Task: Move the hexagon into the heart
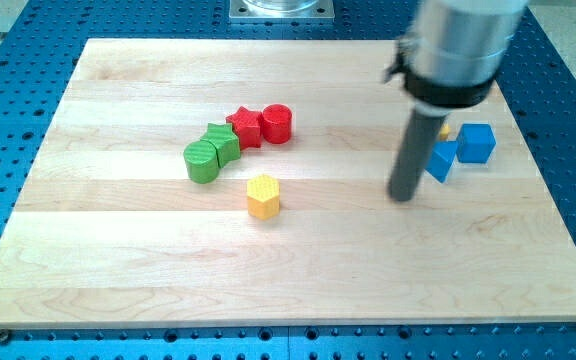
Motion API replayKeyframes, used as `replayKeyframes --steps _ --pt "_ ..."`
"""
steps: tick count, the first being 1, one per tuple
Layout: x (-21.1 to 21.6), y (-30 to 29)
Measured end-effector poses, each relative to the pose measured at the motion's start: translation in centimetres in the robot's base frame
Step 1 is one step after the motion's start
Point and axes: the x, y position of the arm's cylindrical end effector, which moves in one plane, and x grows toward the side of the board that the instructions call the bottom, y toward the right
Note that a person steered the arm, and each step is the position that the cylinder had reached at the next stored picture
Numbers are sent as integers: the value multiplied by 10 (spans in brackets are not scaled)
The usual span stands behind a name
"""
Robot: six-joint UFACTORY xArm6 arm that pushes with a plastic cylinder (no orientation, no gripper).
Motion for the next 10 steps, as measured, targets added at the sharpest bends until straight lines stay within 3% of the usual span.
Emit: replayKeyframes --steps 1,2,3,4,5,6,8,9,10 --pt "80 -76" --pt "58 -182" --pt "2 -157" --pt "-50 -71" --pt "-35 -100" --pt "16 -98" --pt "-56 -14" --pt "-54 -61" --pt "-99 -24"
